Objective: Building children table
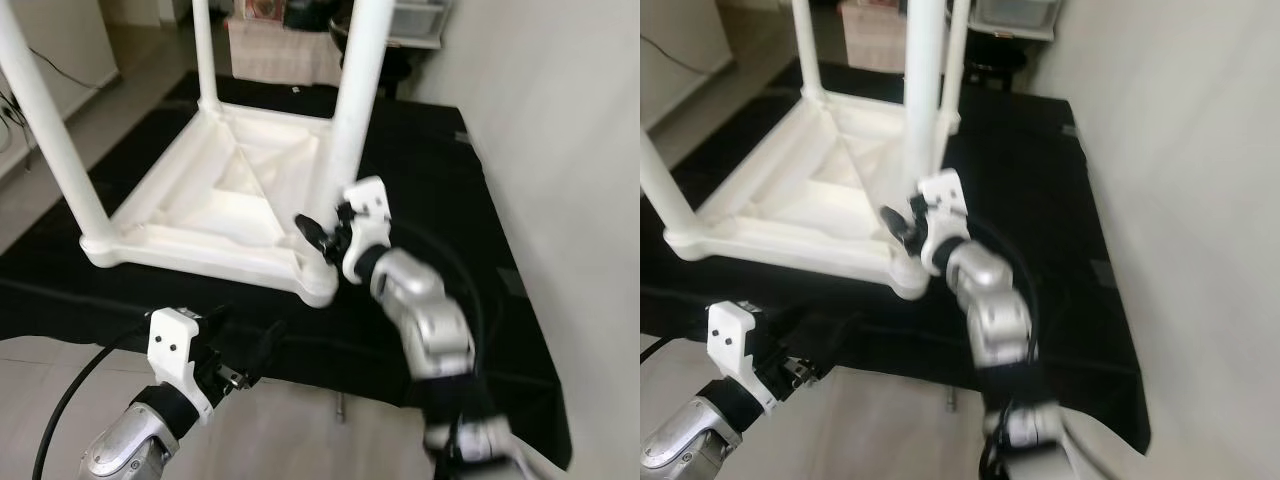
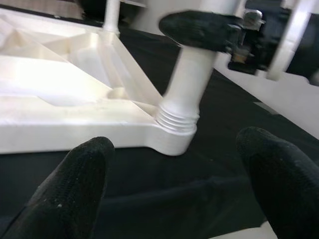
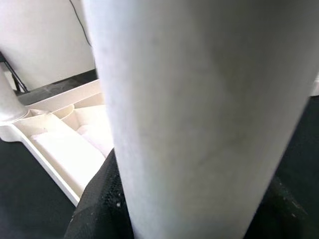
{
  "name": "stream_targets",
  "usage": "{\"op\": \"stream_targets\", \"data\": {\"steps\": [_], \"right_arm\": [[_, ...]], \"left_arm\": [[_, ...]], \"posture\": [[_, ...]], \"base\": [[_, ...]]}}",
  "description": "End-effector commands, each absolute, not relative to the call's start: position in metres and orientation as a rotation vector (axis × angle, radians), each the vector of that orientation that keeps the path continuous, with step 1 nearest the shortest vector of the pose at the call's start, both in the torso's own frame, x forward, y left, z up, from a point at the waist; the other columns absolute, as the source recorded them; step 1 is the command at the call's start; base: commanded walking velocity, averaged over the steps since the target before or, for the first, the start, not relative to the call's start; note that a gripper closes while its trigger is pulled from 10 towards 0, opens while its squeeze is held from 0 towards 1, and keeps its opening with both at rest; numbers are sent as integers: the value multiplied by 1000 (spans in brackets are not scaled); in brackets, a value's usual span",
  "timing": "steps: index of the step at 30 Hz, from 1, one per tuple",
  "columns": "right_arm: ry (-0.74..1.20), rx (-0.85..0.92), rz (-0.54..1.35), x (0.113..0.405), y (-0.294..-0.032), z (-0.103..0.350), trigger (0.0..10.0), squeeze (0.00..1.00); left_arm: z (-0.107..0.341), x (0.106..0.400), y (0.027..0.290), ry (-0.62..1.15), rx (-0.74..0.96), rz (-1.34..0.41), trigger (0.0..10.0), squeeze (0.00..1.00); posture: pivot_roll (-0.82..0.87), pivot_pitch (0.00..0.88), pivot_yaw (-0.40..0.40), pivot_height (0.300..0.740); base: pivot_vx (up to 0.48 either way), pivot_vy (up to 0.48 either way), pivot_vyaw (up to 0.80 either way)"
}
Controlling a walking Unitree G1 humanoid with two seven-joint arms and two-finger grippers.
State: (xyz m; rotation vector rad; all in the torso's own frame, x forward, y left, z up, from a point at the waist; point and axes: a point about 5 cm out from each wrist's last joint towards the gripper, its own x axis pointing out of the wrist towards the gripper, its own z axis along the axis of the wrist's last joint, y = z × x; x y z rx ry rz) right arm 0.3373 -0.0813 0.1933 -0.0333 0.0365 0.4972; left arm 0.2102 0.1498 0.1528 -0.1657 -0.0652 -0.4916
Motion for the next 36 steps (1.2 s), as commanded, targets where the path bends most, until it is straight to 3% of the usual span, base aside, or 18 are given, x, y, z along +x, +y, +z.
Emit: {"op": "stream_targets", "data": {"steps": [1, 7, 8, 9, 10, 14, 20, 21, 31, 32, 36], "right_arm": [[217, -54, 421, 335, -97, 155, 0, 0], [225, -78, 459, 341, -93, 153, 0, 0], [216, -58, 560, 342, -85, 158, 10000, 0], [211, -49, 645, 343, -80, 163, 10000, 1000], [206, -50, 747, 342, -74, 168, 10000, 1000], [154, -62, 828, 340, -69, 185, 10000, 1000], [84, -74, 1197, 330, -56, 197, 10000, 1000], [76, -100, 1250, 330, -56, 197, 10000, 0], [11, -148, 1378, 339, -44, 213, 10000, 0], [3, -146, 1421, 337, -42, 215, 0, 0], [-1, -149, 1491, 335, -42, 217, 0, 0]], "left_arm": [[149, 211, 149, -41, -169, -506, 10000, 0], [147, 213, 148, -38, -167, -517, 10000, 0], [147, 213, 148, -42, -167, -512, 10000, 0], [147, 213, 147, -45, -167, -506, 10000, 0], [147, 213, 147, -47, -167, -502, 10000, 0], [147, 213, 146, -49, -170, -501, 10000, 0], [146, 212, 143, -49, -176, -509, 10000, 0], [147, 212, 142, -50, -176, -509, 10000, 0], [148, 209, 140, -51, -178, -507, 10000, 0], [148, 208, 139, -52, -179, -507, 10000, 0], [149, 208, 139, -54, -179, -504, 10000, 0]], "posture": [[-5, 116, -87, 740], [1, 106, -102, 740], [6, 104, -108, 740], [9, 101, -112, 740], [9, 101, -113, 740], [11, 100, -113, 740], [24, 97, -119, 740], [35, 100, -122, 740], [48, 113, -133, 740], [51, 121, -135, 740], [53, 130, -138, 740]], "base": [[0, 0, 0], [0, 0, 0], [0, 0, 0], [0, 0, 0], [0, 0, 0], [0, 0, 0], [0, 0, 0], [0, 0, 0], [0, 0, 0], [0, 0, 0], [0, 0, 0]]}}
